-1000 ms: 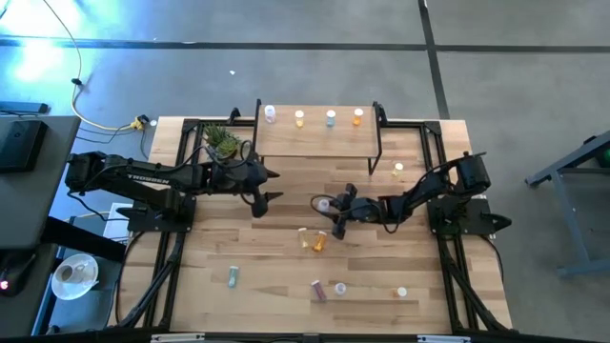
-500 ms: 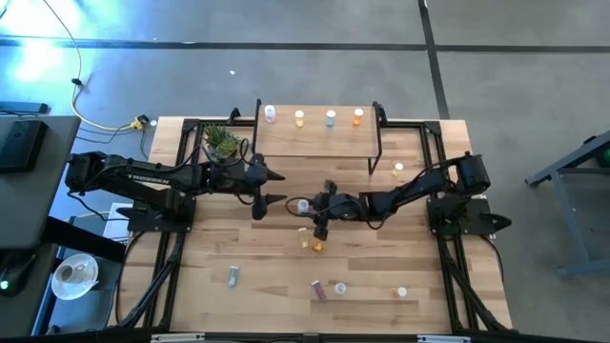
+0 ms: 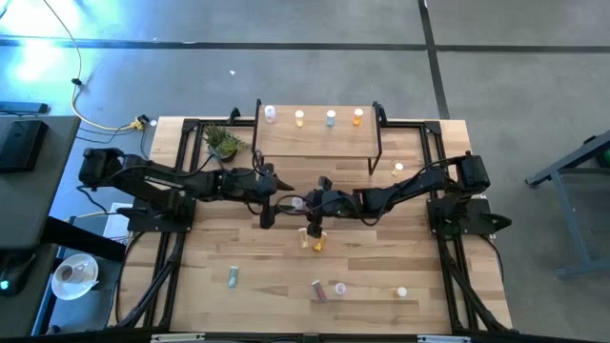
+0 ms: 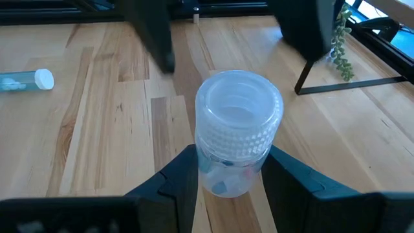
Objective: Pick and place medicine bottles onto shelf by color
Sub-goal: Put the transparent pill bottle aligned with the other transparent pill bottle on the shelf
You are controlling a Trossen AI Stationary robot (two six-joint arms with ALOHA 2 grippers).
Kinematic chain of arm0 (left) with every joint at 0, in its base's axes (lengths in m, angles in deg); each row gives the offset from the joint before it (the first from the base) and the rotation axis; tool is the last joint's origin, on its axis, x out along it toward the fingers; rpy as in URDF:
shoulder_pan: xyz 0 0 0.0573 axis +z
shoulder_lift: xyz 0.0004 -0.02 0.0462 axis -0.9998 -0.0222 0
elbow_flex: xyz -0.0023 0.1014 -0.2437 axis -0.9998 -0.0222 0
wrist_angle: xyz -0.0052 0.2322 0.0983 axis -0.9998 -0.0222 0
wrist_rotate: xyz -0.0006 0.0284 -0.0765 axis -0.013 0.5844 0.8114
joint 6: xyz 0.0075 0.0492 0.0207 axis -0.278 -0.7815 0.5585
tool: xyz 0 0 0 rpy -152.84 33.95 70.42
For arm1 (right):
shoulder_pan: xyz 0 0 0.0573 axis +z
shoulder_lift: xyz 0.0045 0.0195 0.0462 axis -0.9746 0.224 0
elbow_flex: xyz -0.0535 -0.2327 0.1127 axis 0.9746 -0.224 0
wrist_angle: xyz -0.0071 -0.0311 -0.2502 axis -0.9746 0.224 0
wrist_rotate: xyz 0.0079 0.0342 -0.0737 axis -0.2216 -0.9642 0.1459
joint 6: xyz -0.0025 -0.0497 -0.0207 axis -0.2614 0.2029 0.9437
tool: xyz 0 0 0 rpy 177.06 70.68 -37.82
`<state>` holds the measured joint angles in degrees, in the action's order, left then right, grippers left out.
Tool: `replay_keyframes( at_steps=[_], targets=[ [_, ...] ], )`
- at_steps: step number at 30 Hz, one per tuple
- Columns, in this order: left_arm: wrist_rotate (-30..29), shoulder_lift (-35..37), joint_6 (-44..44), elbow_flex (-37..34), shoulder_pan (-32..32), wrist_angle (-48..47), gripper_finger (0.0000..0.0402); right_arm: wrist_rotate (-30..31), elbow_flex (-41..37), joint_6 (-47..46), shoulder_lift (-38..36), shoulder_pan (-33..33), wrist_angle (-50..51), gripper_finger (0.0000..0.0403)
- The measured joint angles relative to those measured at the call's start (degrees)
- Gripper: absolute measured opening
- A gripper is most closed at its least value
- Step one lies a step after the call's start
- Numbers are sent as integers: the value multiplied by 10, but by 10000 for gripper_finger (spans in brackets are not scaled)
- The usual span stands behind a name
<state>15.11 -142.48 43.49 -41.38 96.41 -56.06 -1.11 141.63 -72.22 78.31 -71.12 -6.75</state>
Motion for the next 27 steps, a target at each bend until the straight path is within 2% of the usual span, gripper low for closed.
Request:
replay_keyframes(
  at_steps=[20,27],
  targets=[
    [-5,-39,0,0,2,36,275,0,1,-26,0,-8,-11,135],
    [-5,-39,0,0,2,38,252,0,1,-26,0,-8,-14,135]
  ],
)
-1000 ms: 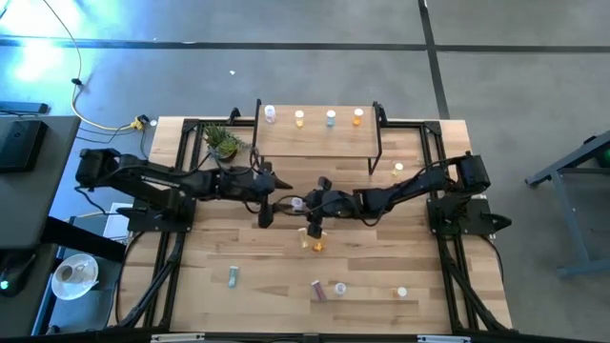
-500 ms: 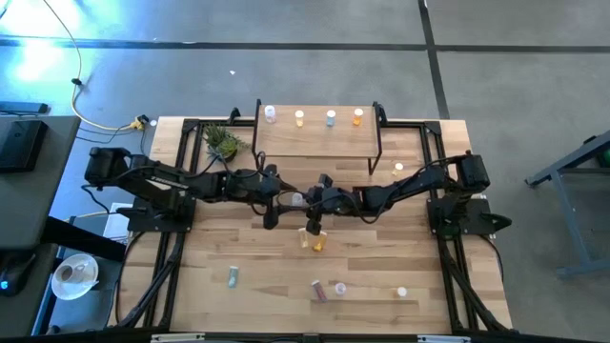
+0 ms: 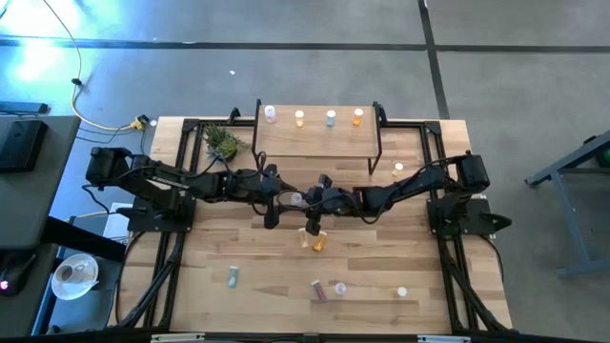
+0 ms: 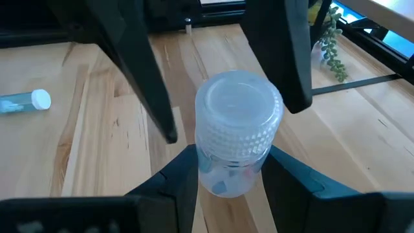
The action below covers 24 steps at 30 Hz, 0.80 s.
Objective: Pick and place medicine bottles onto shelf by color
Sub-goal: Put the transparent pill bottle aligned with the other transparent pill bottle on the shelf
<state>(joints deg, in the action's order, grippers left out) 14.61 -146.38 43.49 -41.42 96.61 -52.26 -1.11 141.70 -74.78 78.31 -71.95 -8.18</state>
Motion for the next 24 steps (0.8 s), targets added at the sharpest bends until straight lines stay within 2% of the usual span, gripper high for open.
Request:
replay_keyframes(
  at_steps=[18,24],
  targets=[
    [0,0,0,0,0,2,147,0,0,3,0,0,1,135],
    [0,0,-1,0,0,2,132,0,0,4,0,0,1,135]
  ],
)
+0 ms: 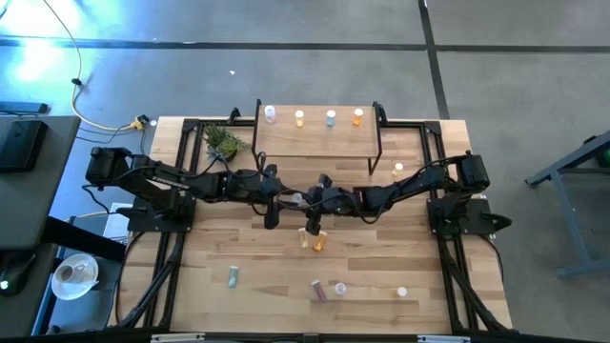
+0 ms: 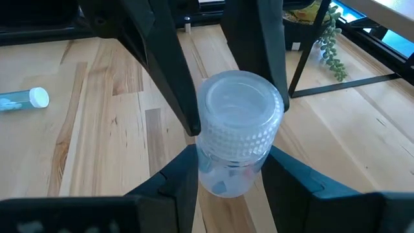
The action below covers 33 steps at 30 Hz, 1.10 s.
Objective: Pick and place medicine bottles onto shelf by color
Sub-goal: Put the transparent pill bottle aligned with the other transparent pill bottle on the shelf
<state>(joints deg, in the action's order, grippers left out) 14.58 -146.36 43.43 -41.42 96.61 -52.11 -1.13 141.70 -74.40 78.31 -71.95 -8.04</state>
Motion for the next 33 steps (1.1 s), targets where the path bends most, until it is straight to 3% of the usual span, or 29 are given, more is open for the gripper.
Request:
replay_keyframes(
  at_steps=[5,10,17,25,33],
  targets=[
    [0,0,0,0,0,0,131,0,0,6,0,0,2,144],
    [-1,0,1,0,0,-6,130,0,0,8,0,0,3,190],
    [-70,9,2,0,0,-32,130,-1,0,2,-20,-7,29,244],
    [-110,48,1,0,10,-39,129,2,0,28,-86,-7,64,247],
    [-197,125,1,0,44,-82,129,81,0,62,-144,-7,105,247]
  ],
)
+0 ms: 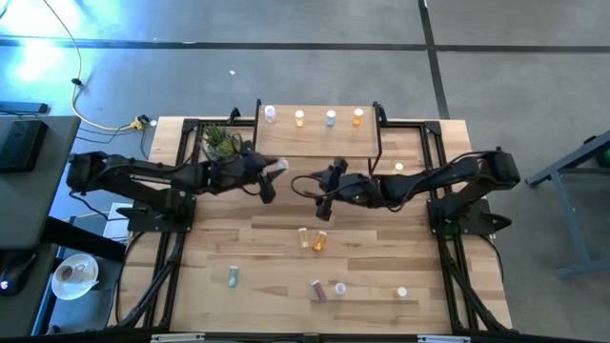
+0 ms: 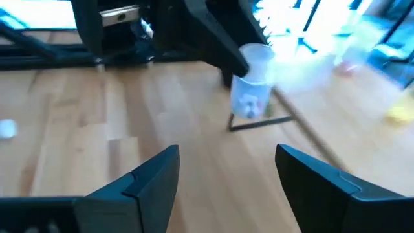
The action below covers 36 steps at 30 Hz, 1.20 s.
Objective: Pick and place medicine bottles onto shelf by color
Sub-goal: Put the transparent pill bottle aligned with the other transparent pill bottle on the shelf
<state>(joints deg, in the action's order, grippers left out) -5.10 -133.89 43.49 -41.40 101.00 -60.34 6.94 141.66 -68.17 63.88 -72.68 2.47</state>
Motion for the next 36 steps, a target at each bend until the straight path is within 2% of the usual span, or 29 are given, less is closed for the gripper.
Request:
replay_keyframes(
  at_steps=[6,11,21,25,29,36],
  targets=[
    [-45,54,1,0,30,-23,129,30,0,19,-35,-7,15,247],
    [-71,57,14,0,71,-23,129,31,0,19,-53,-18,28,247],
    [-51,20,27,0,143,-16,129,32,0,19,-57,-29,40,247],
    [-16,7,28,0,165,3,129,32,0,19,-57,-29,40,247],
    [9,-4,29,0,178,24,129,31,0,19,-57,-29,40,247],
    [12,-18,30,0,194,23,129,31,0,19,-57,-29,40,247]
  ],
)
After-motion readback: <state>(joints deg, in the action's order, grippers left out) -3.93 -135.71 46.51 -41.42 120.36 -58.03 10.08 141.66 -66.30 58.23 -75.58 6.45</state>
